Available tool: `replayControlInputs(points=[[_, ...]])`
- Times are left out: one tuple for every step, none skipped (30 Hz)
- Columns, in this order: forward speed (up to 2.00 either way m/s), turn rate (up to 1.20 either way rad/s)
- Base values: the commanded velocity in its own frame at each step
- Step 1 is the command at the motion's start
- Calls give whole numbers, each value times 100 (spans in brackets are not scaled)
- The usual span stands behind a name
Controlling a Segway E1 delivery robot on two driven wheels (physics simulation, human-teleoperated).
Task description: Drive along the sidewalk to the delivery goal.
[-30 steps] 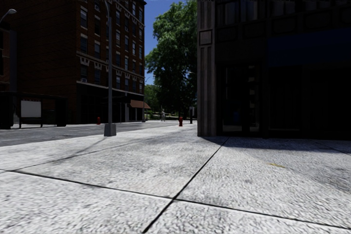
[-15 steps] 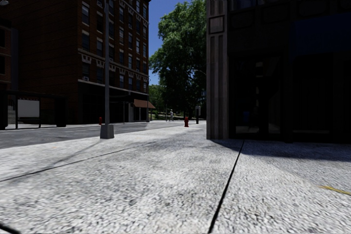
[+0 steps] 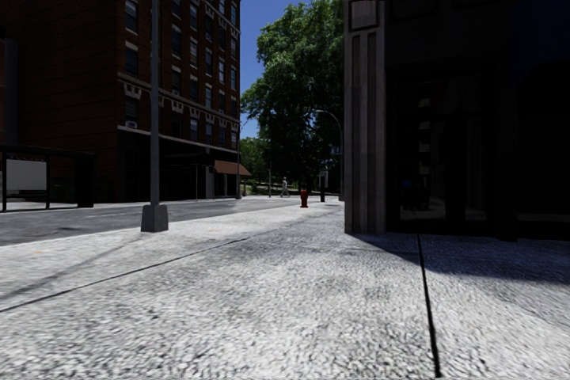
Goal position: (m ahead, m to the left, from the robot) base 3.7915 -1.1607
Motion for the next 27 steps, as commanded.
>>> replayControlInputs(points=[[200,-24],[200,-29],[200,-29],[200,-30],[197,-31],[190,-38],[190,-38],[186,-46],[181,-50],[180,-51],[179,-52],[179,-52],[179,-52],[179,-52],[179,-52],[179,-52],[179,-52],[179,-52],[179,-52],[179,-52],[179,-52],[179,-52],[179,-52],[179,-52],[179,-52],[179,-52],[179,-52]])
